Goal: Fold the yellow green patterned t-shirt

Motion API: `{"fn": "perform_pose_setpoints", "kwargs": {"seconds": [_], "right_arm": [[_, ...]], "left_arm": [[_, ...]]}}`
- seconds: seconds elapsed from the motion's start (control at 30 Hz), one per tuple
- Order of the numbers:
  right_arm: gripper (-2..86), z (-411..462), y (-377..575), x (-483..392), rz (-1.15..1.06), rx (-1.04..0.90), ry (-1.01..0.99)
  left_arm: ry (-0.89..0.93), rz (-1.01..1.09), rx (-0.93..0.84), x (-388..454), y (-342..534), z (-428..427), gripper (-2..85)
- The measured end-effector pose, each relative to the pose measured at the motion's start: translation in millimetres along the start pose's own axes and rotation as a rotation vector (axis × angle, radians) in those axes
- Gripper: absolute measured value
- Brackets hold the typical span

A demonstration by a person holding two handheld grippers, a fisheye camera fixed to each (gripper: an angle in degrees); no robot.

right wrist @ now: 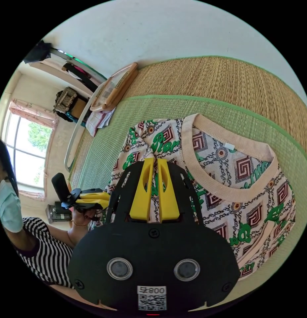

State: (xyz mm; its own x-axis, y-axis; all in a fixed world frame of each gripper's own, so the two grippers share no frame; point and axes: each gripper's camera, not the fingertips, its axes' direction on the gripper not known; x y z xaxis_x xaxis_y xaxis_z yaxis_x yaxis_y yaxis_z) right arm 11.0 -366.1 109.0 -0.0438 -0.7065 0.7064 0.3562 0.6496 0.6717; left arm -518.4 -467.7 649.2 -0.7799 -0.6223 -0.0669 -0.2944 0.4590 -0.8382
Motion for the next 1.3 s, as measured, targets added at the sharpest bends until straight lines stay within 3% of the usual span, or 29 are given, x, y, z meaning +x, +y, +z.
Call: {"fn": "perform_pose_setpoints", "kwargs": {"seconds": [0.13,0.33,0.6,0.9,1.3], "right_arm": [[0.3,0,0,-19,-0.026,-0.013,0.136],[0.1,12,-7,-70,-0.189,-0.024,0.061],[-0.1,70,-37,-128,-0.309,-0.155,0.198],[0.1,59,-31,-153,-0.301,-0.137,0.138],[0.0,39,49,-201,-0.324,-0.171,0.056]], "left_arm": [[-0.042,-0.017,0.008,2,-4,4,2.6],[-0.079,-0.074,-0.024,-3,-10,15,0.9],[-0.023,-0.092,0.012,-6,-16,16,0.2],[-0.068,-0.118,0.029,-9,-20,18,0.2],[-0.090,-0.126,0.036,-10,-22,21,0.2]]}}
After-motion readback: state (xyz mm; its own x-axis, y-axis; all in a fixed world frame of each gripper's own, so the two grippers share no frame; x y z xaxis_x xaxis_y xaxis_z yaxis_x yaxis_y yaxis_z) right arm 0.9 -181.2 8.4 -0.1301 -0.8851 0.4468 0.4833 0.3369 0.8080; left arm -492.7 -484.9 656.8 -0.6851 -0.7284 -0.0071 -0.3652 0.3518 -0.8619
